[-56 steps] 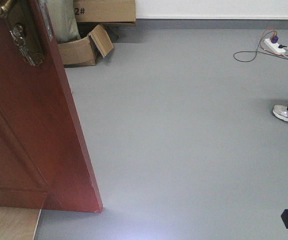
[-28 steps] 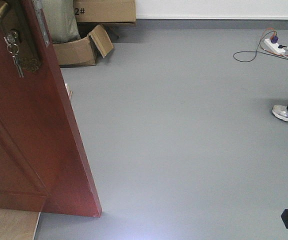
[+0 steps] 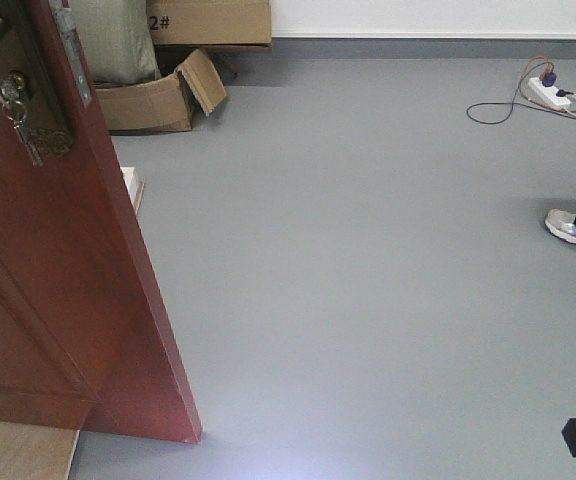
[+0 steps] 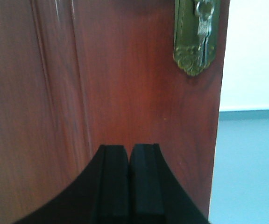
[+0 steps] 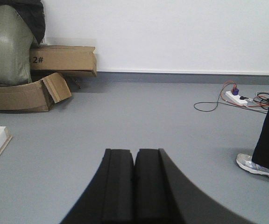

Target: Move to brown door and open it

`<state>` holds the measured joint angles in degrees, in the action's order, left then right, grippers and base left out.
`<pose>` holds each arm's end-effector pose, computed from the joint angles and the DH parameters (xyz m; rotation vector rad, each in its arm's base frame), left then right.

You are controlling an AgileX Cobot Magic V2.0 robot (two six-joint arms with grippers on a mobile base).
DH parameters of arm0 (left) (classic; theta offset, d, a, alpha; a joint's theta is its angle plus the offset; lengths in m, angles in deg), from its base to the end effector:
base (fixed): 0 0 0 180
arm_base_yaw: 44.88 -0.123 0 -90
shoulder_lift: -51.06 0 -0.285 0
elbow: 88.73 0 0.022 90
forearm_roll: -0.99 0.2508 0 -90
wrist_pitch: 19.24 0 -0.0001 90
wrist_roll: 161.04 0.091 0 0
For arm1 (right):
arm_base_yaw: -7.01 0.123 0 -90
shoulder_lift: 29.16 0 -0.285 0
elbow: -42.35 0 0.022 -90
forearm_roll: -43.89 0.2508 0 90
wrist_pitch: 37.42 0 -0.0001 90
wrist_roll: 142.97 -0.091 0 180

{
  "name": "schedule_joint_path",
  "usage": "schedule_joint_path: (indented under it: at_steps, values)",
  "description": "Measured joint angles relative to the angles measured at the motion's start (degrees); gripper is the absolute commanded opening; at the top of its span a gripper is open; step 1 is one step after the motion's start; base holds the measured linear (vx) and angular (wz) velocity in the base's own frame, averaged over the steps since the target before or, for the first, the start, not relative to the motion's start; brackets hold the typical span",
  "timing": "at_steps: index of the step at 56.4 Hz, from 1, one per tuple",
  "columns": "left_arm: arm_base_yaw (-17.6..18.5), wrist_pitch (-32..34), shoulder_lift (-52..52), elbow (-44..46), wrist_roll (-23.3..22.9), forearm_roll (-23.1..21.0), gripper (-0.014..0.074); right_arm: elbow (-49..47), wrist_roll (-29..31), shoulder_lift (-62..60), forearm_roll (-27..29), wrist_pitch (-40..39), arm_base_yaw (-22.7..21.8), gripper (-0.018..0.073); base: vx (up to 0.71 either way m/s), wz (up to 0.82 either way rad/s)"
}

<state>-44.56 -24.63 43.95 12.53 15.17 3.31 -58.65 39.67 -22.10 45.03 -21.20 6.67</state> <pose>0.0567 0.0000 0.1963 -0.0191 1.5923 -0.0215 0.0548 0.0002 0.1778 -0.0228 1.7850 -0.0187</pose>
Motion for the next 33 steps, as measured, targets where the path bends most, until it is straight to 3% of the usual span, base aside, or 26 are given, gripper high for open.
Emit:
schedule_joint_path:
  at_steps: [33]
  values:
    - [0.0, -0.4, 0.0, 0.0, 0.0, 0.0, -0.0006, 0.0, 0.0, 0.0, 0.0, 0.0, 0.0, 0.0, 0.0, 0.0]
